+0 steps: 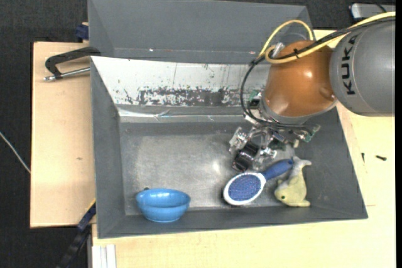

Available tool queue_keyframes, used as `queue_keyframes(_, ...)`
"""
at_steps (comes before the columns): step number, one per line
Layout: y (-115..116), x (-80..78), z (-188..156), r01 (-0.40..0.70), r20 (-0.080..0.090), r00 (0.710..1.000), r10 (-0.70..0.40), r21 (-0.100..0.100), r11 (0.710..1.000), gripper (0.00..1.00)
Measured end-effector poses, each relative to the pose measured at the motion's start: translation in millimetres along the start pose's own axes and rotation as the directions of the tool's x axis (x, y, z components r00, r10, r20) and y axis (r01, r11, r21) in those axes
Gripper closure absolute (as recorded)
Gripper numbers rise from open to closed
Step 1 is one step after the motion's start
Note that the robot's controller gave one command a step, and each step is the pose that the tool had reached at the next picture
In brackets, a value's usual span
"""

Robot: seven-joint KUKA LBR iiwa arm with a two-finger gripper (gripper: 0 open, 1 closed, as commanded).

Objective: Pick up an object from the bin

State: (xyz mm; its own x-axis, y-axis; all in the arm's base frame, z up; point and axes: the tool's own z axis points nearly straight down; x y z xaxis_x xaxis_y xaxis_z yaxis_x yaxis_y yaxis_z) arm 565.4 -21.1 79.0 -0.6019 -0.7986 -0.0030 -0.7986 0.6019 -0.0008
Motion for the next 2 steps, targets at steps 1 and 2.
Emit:
queue_keyframes(1,-16,-17.6,-110,0.063,0.007,0.998,-0.064,0.011,0.998,1.00)
queue_keyframes(2,1,21.4,-156,0.058,0.003,0.998,-0.058,0.007,0.998,1.00)
